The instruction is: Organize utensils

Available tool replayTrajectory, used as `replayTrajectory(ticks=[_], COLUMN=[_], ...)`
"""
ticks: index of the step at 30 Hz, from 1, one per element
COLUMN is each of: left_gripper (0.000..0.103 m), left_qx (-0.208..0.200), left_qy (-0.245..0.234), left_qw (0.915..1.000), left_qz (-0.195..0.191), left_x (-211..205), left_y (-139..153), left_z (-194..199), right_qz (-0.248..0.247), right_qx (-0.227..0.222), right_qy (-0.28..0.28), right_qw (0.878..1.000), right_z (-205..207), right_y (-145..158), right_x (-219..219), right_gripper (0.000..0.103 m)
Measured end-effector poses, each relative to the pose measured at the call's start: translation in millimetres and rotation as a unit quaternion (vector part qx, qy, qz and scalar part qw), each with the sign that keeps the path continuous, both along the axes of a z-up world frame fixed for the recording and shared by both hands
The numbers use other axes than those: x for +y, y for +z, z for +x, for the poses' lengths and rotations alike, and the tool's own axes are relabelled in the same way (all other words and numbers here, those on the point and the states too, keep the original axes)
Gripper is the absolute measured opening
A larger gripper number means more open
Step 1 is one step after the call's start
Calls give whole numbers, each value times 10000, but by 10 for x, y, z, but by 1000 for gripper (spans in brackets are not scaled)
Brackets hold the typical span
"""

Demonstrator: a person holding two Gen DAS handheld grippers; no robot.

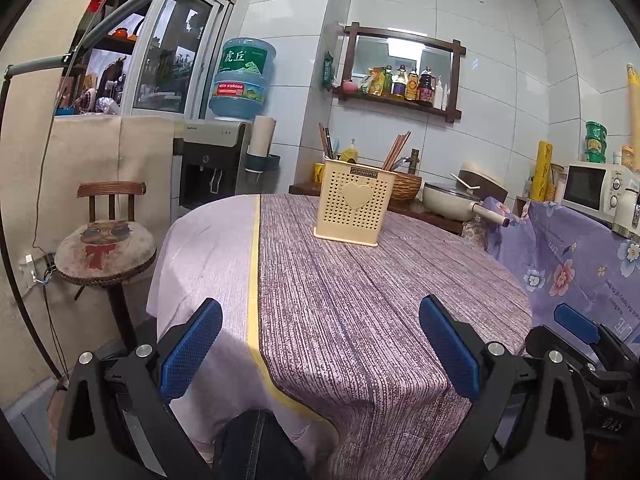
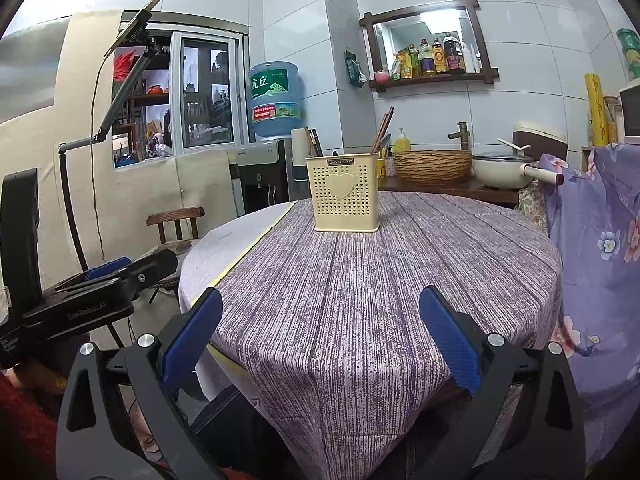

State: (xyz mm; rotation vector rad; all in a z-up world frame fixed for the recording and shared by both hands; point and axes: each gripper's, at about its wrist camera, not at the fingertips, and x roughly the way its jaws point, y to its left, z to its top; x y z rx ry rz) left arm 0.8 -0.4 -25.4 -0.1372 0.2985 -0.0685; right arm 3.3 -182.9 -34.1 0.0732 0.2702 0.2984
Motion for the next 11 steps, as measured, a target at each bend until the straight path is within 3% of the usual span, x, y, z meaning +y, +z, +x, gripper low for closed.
replayTrajectory(ticks=[11], left_gripper=[98], left_qx=[122], left_qy=[88], left_qw=[9998], left_qz=[-108], left_x=[-8], left_y=[-15], left_z=[22], right_qz=[27], right_qx=[42], right_qy=[-21], right_qw=[10000], right_z=[9], right_y=[-14], right_x=[-2], right_gripper=[97])
